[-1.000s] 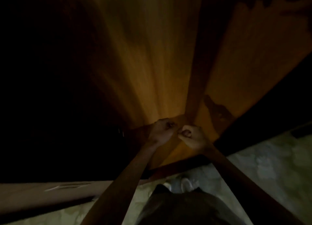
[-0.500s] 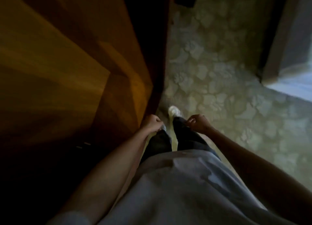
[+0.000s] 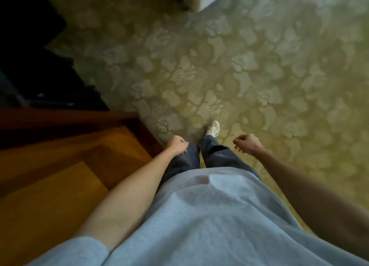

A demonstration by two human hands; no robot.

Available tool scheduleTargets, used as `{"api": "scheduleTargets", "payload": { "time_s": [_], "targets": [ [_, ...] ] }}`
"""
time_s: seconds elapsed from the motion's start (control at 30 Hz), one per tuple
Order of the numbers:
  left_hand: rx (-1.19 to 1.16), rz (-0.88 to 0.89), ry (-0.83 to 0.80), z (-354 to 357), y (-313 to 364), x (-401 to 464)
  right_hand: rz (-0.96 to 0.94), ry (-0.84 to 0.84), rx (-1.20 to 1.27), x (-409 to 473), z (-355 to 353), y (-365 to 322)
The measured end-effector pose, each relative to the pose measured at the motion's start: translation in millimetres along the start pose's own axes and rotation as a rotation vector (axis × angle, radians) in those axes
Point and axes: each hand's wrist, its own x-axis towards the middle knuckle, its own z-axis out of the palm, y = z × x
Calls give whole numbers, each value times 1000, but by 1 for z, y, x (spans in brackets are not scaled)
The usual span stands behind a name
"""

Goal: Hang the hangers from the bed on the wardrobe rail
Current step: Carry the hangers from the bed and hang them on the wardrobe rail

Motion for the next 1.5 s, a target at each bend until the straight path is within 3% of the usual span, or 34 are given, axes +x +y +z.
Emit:
{"api": "scheduleTargets", "payload": {
  "time_s": [0.17,0.33,0.6,0.73,0.87,1.1,1.3,1.5],
  "targets": [
    [113,51,-23,-1,104,27,195,-19,184,-1,-21,76],
    [174,57,66,-15,176,55,198,-15,256,26,-60,86],
    [226,-50,106,-47,236,89,-37,112,474,105,-189,-19],
    [165,-95,140,-74,276,125,-158,157,434,161,-271,-71],
    [150,-110,121,-102,329,159,-135,156,366,202,-340,-94],
    [28,43,93,-163,552,218,28,105,193,258,-487,-98],
    [66,254,27,-180,752,248,218,190,412,285,-582,-91],
    [167,328,-36,-192,898,290,293,129,482,334,-646,-100]
  ]
}}
